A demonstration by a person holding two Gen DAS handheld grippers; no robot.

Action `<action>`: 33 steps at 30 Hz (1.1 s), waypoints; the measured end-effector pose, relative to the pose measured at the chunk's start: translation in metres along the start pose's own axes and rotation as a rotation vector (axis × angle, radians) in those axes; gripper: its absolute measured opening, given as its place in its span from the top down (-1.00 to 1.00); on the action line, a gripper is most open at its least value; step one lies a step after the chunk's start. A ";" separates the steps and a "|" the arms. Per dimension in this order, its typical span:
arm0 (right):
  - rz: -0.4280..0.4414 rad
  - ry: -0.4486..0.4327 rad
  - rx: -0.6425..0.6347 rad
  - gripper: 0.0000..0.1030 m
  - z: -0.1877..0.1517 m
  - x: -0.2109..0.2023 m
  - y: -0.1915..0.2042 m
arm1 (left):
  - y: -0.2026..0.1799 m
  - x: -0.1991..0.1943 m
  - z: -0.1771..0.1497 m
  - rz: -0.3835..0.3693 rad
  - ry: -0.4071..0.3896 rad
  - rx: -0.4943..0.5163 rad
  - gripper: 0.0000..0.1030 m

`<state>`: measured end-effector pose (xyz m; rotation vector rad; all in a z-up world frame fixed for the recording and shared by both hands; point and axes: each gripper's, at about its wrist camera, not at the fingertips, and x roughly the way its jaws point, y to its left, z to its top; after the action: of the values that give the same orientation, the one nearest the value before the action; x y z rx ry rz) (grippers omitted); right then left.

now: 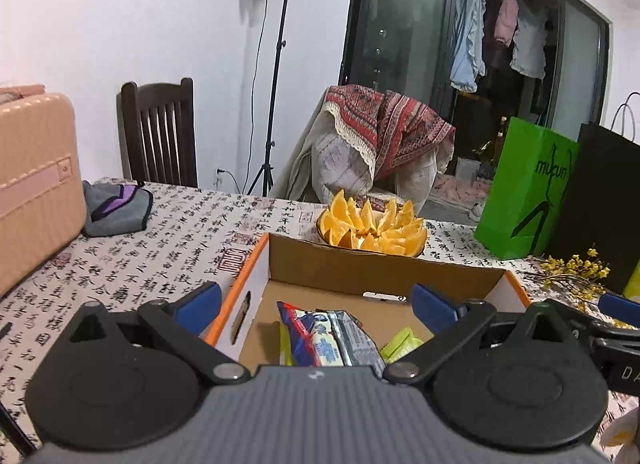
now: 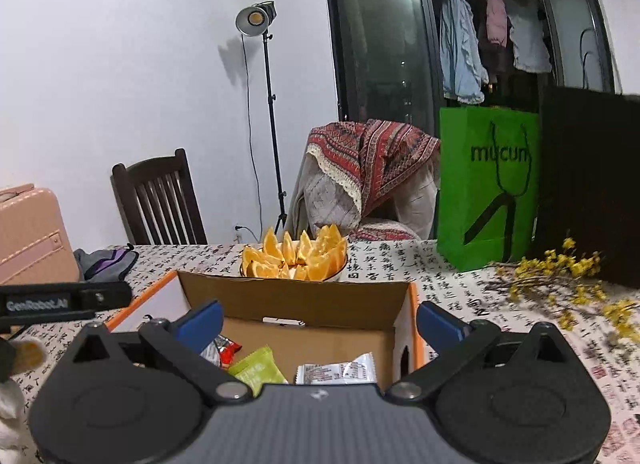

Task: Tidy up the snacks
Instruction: 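Lower both held packets into the cardboard box and open both grippers, then move both grippers back over the remaining snack pile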

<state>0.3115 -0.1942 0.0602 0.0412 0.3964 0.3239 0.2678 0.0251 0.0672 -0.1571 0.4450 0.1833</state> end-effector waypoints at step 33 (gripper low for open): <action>0.005 0.140 -0.003 -1.00 -0.131 -0.151 -0.001 | 0.045 -0.124 -0.111 -0.073 0.036 0.078 -1.00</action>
<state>0.1297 -0.2465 -0.0040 0.0169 0.5347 0.3332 0.1027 0.0306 0.0182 -0.1005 0.4807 0.0916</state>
